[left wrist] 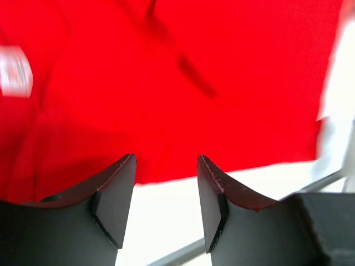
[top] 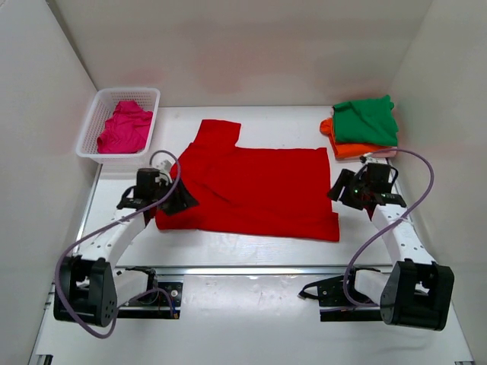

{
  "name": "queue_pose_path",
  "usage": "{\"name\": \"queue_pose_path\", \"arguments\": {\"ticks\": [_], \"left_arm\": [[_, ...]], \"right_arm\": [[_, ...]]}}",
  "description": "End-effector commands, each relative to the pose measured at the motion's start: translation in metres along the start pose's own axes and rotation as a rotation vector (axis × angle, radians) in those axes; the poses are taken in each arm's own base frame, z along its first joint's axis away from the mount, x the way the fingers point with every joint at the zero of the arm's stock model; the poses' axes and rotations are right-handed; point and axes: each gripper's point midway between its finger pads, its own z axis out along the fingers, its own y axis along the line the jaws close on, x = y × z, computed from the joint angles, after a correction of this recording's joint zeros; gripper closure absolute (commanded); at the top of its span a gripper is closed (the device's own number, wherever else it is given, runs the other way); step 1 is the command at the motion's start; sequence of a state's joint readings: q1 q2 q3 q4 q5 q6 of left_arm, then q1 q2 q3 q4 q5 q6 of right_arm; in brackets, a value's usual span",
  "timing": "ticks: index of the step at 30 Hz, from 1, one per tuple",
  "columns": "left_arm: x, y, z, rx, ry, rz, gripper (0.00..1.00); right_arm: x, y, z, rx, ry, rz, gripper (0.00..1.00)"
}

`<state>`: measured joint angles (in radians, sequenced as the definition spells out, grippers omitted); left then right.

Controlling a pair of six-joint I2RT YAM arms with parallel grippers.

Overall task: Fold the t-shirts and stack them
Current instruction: Fold the flattened tshirt in 1/3 of the way

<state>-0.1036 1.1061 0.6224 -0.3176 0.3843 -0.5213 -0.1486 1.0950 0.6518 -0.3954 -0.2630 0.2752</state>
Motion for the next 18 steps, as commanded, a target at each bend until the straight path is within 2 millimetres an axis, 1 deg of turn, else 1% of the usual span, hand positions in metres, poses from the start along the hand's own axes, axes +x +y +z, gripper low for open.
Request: {"name": "queue_pose_path", "arguments": {"ticks": [1,2,3,4,5,6,7,8,9,10,11,12,13,15,16,17,18], "left_arm": [[0.027,0.005,0.013,-0.056,0.071,0.022,0.41],[0.023,0.012,0.018,-0.108,0.063,0.021,0.42],[0.024,0.018,0.02,-0.14,0.063,0.018,0.42],[0.029,0.027,0.023,-0.176,0.084,-0.006,0.43],[0.027,0.031,0.025,-0.201,0.085,-0.022,0.44],[0.028,0.04,0.024,-0.239,0.087,-0.032,0.45],[0.032,0.046,0.023,-0.275,0.114,-0.039,0.46],[0.029,0.05,0.021,-0.311,0.109,-0.026,0.47],[0.034,0.061,0.018,-0.373,0.128,-0.009,0.49],[0.043,0.064,0.014,-0.397,0.169,-0.004,0.5],[0.045,0.068,0.012,-0.417,0.184,0.007,0.51],[0.055,0.074,0.007,-0.436,0.232,0.001,0.52],[0.066,0.077,0.002,-0.45,0.277,0.002,0.52],[0.08,0.082,-0.006,-0.472,0.323,0.021,0.54],[0.088,0.083,-0.011,-0.489,0.354,0.035,0.57],[0.099,0.087,-0.017,-0.505,0.39,0.044,0.58],[0.104,0.089,-0.021,-0.516,0.404,0.049,0.57]], "right_arm": [[-0.022,0.037,0.0,-0.102,-0.038,-0.099,0.44],[-0.018,0.054,0.002,-0.146,-0.025,-0.124,0.44],[-0.012,0.067,0.004,-0.169,-0.015,-0.137,0.44],[-0.003,0.07,0.01,-0.17,0.011,-0.141,0.44],[0.007,0.082,0.014,-0.213,0.03,-0.145,0.43],[0.015,0.092,0.019,-0.246,0.049,-0.137,0.44],[0.026,0.092,0.023,-0.247,0.08,-0.121,0.43],[0.031,0.098,0.027,-0.271,0.095,-0.124,0.44],[0.045,0.098,0.031,-0.279,0.131,-0.115,0.44],[0.05,0.096,0.036,-0.274,0.152,-0.113,0.44],[0.059,0.094,0.041,-0.267,0.192,-0.099,0.44],[0.066,0.089,0.045,-0.246,0.216,-0.099,0.44],[0.068,0.086,0.047,-0.238,0.226,-0.09,0.44],[0.076,0.077,0.053,-0.205,0.265,-0.079,0.44],[0.073,0.073,0.055,-0.19,0.265,-0.072,0.44],[0.074,0.069,0.059,-0.174,0.284,-0.068,0.44],[0.075,0.065,0.062,-0.156,0.306,-0.07,0.43]]}}
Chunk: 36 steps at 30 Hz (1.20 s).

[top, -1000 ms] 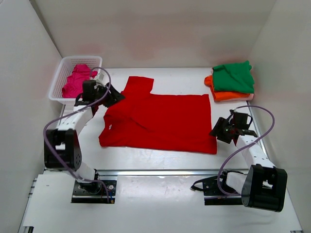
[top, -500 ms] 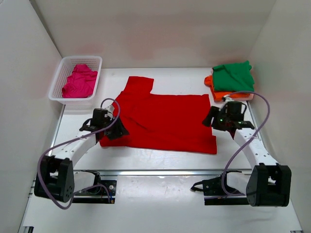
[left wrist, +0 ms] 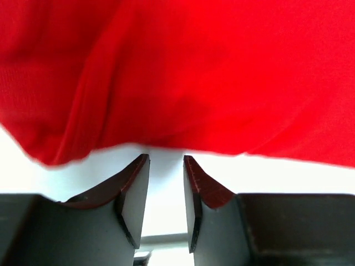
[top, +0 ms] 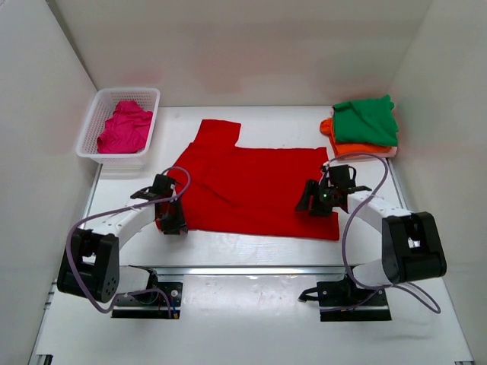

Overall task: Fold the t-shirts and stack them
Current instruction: Fold the flattened tshirt in 1/3 of the way

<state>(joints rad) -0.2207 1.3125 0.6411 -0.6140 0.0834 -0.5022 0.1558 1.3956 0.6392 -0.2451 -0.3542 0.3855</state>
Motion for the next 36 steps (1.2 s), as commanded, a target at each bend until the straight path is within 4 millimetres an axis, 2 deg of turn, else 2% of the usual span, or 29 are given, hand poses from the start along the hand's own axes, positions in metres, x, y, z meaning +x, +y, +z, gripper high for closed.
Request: {"name": "queue_pose_path", "arguments": {"ticks": [1,4,8,11,14,15,16,17,18,20,21,22,23,24,26,27,28,29,30,31,33,36], "left_arm": [[0.032,0.019,-0.01,-0.092,0.078,0.062,0.58],[0.036,0.009,-0.023,-0.057,0.094,0.079,0.6],[0.044,0.016,-0.04,-0.057,0.135,0.093,0.6],[0.033,0.008,-0.057,0.001,0.079,0.098,0.6],[-0.006,-0.011,-0.085,0.092,-0.063,0.064,0.58],[-0.025,-0.022,-0.095,0.122,-0.125,0.067,0.57],[-0.059,-0.046,-0.109,0.183,-0.209,0.075,0.57],[-0.062,-0.05,-0.109,0.19,-0.201,0.071,0.57],[-0.075,-0.061,-0.112,0.224,-0.231,0.084,0.56],[-0.107,-0.086,-0.11,0.275,-0.247,0.071,0.56],[-0.122,-0.093,-0.108,0.285,-0.275,0.074,0.56],[-0.143,-0.099,-0.104,0.284,-0.312,0.068,0.55],[-0.153,-0.101,-0.09,0.252,-0.309,0.074,0.55],[-0.16,-0.1,-0.085,0.231,-0.313,0.059,0.55],[-0.155,-0.089,-0.048,0.167,-0.222,0.026,0.56],[-0.153,-0.085,-0.038,0.165,-0.202,0.017,0.57],[-0.144,-0.079,-0.016,0.148,-0.172,0.004,0.58],[-0.124,-0.067,0.005,0.115,-0.113,-0.006,0.58],[-0.123,-0.068,0.012,0.121,-0.123,-0.008,0.58],[-0.098,-0.057,0.032,0.083,-0.067,-0.005,0.61],[-0.079,-0.045,0.044,0.025,-0.027,0.002,0.63],[-0.051,-0.035,0.044,-0.051,0.024,0.031,0.65]], "right_arm": [[-0.014,-0.011,0.005,0.047,0.01,0.0,0.43],[-0.013,-0.017,0.012,0.096,0.085,-0.023,0.43],[-0.001,-0.012,0.013,0.092,0.112,-0.039,0.43],[-0.021,-0.003,0.002,0.074,0.039,-0.067,0.43],[-0.052,0.004,-0.022,0.08,-0.024,-0.087,0.42],[-0.06,0.01,-0.027,0.069,-0.045,-0.098,0.42],[-0.097,0.027,-0.045,0.041,-0.136,-0.15,0.41],[-0.099,0.027,-0.047,0.042,-0.146,-0.149,0.41],[-0.113,0.032,-0.052,0.036,-0.184,-0.16,0.41],[-0.134,0.032,-0.052,0.029,-0.223,-0.156,0.41],[-0.147,0.036,-0.056,0.026,-0.248,-0.157,0.41],[-0.152,0.033,-0.05,0.029,-0.232,-0.15,0.41],[-0.156,0.036,-0.044,0.023,-0.216,-0.148,0.41],[-0.162,0.044,-0.043,0.004,-0.224,-0.164,0.41],[-0.154,0.047,-0.023,-0.005,-0.181,-0.168,0.41],[-0.15,0.052,-0.015,-0.017,-0.183,-0.174,0.41],[-0.142,0.044,-0.004,-0.006,-0.157,-0.165,0.41],[-0.138,0.052,0.006,-0.031,-0.152,-0.176,0.41],[-0.133,0.053,0.014,-0.047,-0.149,-0.177,0.41],[-0.122,0.045,0.029,-0.036,-0.114,-0.173,0.42],[-0.108,0.039,0.045,-0.016,-0.066,-0.183,0.43],[-0.085,0.031,0.055,0.019,0.003,-0.19,0.42]]}}
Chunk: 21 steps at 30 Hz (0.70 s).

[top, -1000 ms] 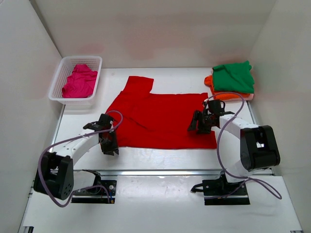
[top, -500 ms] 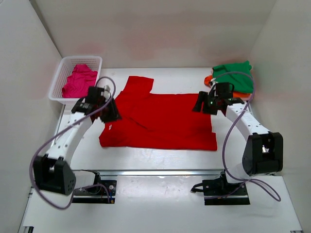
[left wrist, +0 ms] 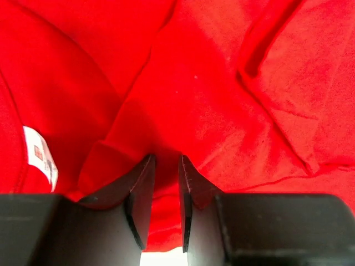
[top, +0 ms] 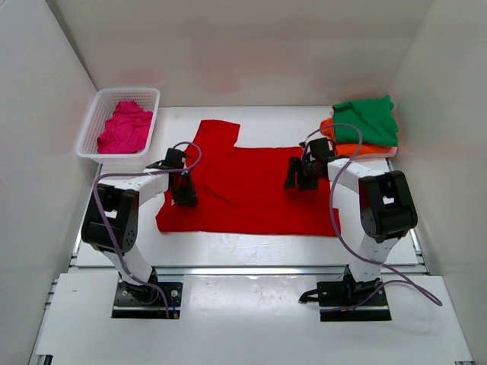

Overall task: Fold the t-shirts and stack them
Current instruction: Fold the flattened tshirt in 1/3 of the way, then grap the side of the flattened tshirt furthest away from the robot with both arms

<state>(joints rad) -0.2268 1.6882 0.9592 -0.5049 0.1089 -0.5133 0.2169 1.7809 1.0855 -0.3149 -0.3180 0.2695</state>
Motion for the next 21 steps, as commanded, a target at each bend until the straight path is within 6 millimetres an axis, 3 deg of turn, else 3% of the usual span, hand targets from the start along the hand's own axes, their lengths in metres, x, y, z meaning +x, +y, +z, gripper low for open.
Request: {"name": "queue_pose_path", "arguments": {"ticks": [1,7,8,11,14,17,19,20,21], "left_arm": [[0.049,0.02,0.004,-0.134,0.089,0.042,0.65],[0.113,0.042,-0.019,-0.176,0.184,0.085,0.67],[0.116,0.046,-0.023,-0.176,0.187,0.075,0.67],[0.13,0.059,-0.035,-0.161,0.174,0.062,0.69],[0.101,0.058,-0.048,-0.097,0.041,-0.009,0.7],[0.048,0.046,-0.071,-0.034,-0.094,-0.033,0.67],[0.019,0.03,-0.083,0.001,-0.13,-0.02,0.65],[-0.003,0.012,-0.097,0.056,-0.167,-0.021,0.63],[-0.01,0.005,-0.099,0.07,-0.159,-0.022,0.61]], "right_arm": [[0.01,0.0,0.005,0.016,-0.001,-0.025,0.42],[0.068,0.002,-0.007,0.013,0.043,0.036,0.42],[0.082,-0.004,-0.006,0.021,0.067,0.046,0.42],[0.098,-0.002,-0.015,-0.004,0.072,0.063,0.41],[0.097,0.001,-0.019,-0.029,0.041,0.051,0.41],[0.081,0.002,-0.022,-0.028,0.031,0.029,0.41],[0.063,0.01,-0.027,-0.034,0.005,-0.005,0.41],[0.046,0.014,-0.033,-0.035,-0.032,-0.02,0.41],[0.028,0.017,-0.04,-0.034,-0.069,-0.028,0.41]]}}
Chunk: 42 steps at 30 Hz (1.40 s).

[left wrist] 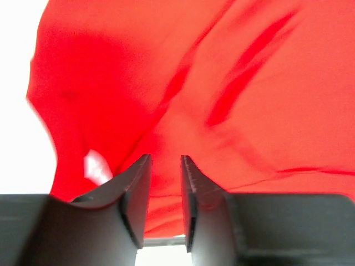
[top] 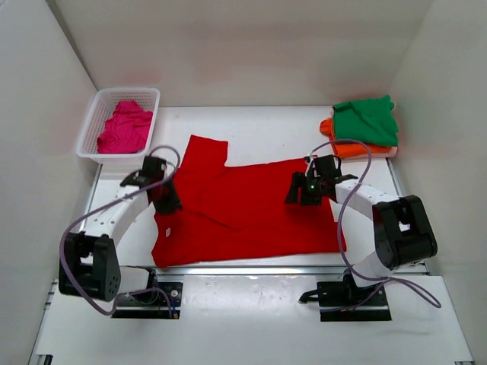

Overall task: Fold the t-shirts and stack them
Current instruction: Grap the side of the flattened tshirt furthest away from the robot with both arms

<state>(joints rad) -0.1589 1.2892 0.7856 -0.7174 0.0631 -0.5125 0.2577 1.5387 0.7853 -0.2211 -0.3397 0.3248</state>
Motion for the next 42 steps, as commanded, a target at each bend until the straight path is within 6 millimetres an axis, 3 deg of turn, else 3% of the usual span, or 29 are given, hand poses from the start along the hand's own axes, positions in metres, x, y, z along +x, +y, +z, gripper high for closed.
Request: {"name": "queue_pose_path", "arguments": {"ticks": [1,2,3,5,7,8,9,10,11,12,13,14,15,17,22,25,31,39,42], "left_arm": [[-0.072,-0.057,-0.04,0.177,-0.14,0.028,0.59],[-0.094,-0.075,-0.054,0.215,-0.182,0.043,0.58],[-0.103,-0.087,-0.059,0.24,-0.193,0.048,0.58],[-0.15,-0.114,-0.073,0.278,-0.266,0.055,0.54],[-0.191,-0.12,-0.07,0.247,-0.311,0.035,0.47],[-0.212,-0.124,-0.06,0.226,-0.308,0.04,0.46],[-0.235,-0.128,-0.065,0.216,-0.347,0.038,0.46],[-0.243,-0.119,-0.035,0.162,-0.302,0.023,0.46],[-0.257,-0.122,-0.021,0.152,-0.292,0.023,0.47],[-0.27,-0.121,-0.001,0.134,-0.286,0.022,0.46],[-0.287,-0.118,-0.001,0.132,-0.317,0.01,0.45],[-0.291,-0.111,0.023,0.114,-0.293,-0.003,0.45],[-0.298,-0.11,0.039,0.101,-0.292,-0.004,0.45],[-0.312,-0.103,0.06,0.084,-0.313,-0.008,0.44],[-0.317,-0.103,0.117,0.034,-0.281,0.016,0.44],[-0.318,-0.105,0.138,0.003,-0.271,0.037,0.44],[-0.311,-0.108,0.158,0.018,-0.241,0.023,0.43],[-0.295,-0.11,0.156,-0.007,-0.208,0.083,0.4],[-0.293,-0.111,0.159,0.002,-0.198,0.1,0.49]], "right_arm": [[-0.043,0.005,-0.016,0.019,-0.079,-0.042,0.4],[-0.065,0.007,-0.023,0.012,-0.129,-0.047,0.41],[-0.083,0.005,-0.031,0.015,-0.172,-0.039,0.41],[-0.113,0.003,-0.039,0.02,-0.229,-0.036,0.41],[-0.15,-0.006,-0.047,0.059,-0.285,-0.031,0.4],[-0.154,-0.014,-0.039,0.086,-0.272,-0.027,0.4],[-0.164,-0.023,-0.033,0.119,-0.268,-0.015,0.4],[-0.181,-0.023,-0.039,0.125,-0.295,-0.018,0.4],[-0.178,-0.031,-0.029,0.146,-0.258,-0.002,0.4],[-0.188,-0.038,-0.025,0.163,-0.262,-0.004,0.4],[-0.191,-0.042,-0.02,0.165,-0.249,-0.002,0.4],[-0.202,-0.043,-0.023,0.164,-0.272,-0.001,0.39],[-0.2,-0.046,-0.014,0.157,-0.249,0.007,0.4],[-0.21,-0.045,-0.013,0.14,-0.265,0.019,0.4],[-0.213,-0.059,0.007,0.169,-0.247,0.03,0.41],[-0.209,-0.061,0.02,0.171,-0.218,0.034,0.41],[-0.21,-0.079,0.027,0.224,-0.191,0.055,0.41],[-0.211,-0.096,0.022,0.271,-0.184,0.077,0.39],[-0.208,-0.104,0.021,0.295,-0.166,0.089,0.39]]}}
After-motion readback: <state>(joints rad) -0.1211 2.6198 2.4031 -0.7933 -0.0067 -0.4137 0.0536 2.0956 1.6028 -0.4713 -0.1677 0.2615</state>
